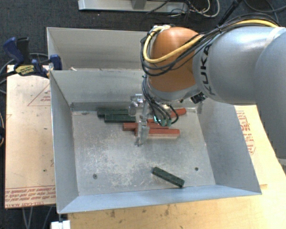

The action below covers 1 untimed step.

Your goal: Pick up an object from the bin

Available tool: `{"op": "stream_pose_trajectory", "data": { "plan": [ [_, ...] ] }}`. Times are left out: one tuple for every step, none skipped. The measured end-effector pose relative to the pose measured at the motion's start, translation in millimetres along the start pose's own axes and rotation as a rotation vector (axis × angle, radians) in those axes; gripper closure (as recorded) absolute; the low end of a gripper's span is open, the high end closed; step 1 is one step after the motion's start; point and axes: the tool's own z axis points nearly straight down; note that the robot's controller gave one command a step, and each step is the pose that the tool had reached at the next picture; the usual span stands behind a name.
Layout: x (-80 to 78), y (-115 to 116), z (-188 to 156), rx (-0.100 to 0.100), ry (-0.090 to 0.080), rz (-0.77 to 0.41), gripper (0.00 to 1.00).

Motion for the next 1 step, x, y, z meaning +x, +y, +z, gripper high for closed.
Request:
{"op": "stream_pose_trajectory", "data": {
  "plan": [
    [-34.4, -37.5, 99.3, -0.001, -0.006, 0.224, 0.00]
  ]
}}
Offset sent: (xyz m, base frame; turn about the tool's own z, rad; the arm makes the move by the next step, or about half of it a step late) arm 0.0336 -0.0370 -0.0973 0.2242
